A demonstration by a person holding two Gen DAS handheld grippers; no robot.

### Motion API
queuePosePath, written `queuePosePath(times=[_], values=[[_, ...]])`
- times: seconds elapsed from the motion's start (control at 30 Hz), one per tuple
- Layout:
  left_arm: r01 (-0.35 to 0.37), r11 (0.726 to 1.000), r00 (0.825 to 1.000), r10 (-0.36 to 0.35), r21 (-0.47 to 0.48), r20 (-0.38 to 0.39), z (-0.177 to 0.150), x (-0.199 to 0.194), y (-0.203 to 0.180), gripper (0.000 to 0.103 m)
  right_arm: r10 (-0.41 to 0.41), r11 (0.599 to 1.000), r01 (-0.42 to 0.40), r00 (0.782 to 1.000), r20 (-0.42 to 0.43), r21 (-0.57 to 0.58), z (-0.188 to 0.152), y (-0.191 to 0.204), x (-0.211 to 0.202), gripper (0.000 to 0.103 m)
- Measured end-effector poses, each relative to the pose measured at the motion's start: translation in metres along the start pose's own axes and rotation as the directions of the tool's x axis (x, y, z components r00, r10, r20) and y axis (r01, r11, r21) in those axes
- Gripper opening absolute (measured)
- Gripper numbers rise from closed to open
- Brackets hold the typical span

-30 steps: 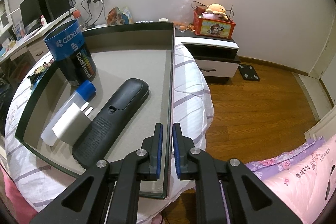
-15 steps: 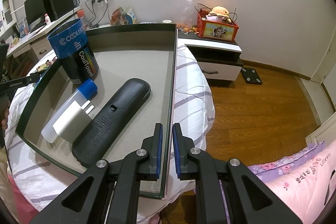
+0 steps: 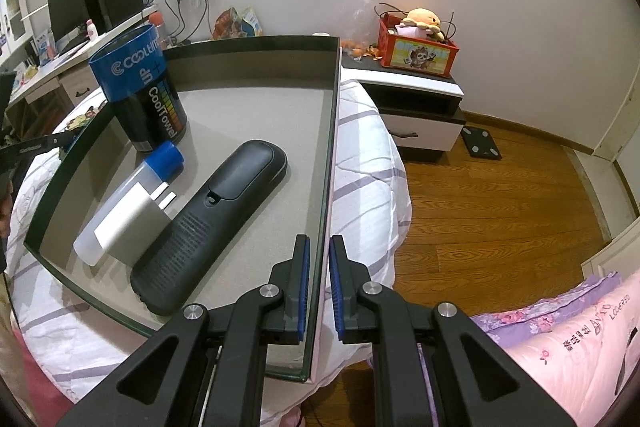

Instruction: Organize rigid objects

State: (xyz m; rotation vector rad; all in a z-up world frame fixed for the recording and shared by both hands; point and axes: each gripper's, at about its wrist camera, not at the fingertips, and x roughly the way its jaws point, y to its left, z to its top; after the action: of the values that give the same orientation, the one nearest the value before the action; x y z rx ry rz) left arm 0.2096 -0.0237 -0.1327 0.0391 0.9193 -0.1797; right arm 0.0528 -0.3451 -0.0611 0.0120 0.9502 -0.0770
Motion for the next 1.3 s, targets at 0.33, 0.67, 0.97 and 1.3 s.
queuePosePath(times=[0.33, 0.67, 0.97, 1.3], values=[[0.017, 0.997, 1.0, -0.015, 0.074, -0.026, -0.037, -0.028, -0.005, 0.026, 0.006, 1.0, -0.006, 1.0, -0.006, 0.005, 0.002, -0.001, 0.001, 0.011], [0.175, 0.976, 0.983, -0.165, 0.127, -0.087, -0.085, -0.06, -0.009, 0.011, 0.004, 1.0, -0.004, 1.0, -0.022, 0.006, 0.005, -0.001, 0.006, 0.011], [0.131, 0.989, 0.99, -0.127, 0.072, -0.059, -0.091, -0.065, -0.002, 0.04, 0.014, 1.0, -0.014, 0.999, -0.034, 0.009, 0.006, -0.004, 0.007, 0.011], [0.182, 0.982, 0.981, -0.178, 0.057, -0.081, -0.079, -0.039, -0.021, 0.041, 0.02, 1.0, -0.019, 0.999, -0.034, 0.009, 0.006, -0.004, 0.008, 0.011]])
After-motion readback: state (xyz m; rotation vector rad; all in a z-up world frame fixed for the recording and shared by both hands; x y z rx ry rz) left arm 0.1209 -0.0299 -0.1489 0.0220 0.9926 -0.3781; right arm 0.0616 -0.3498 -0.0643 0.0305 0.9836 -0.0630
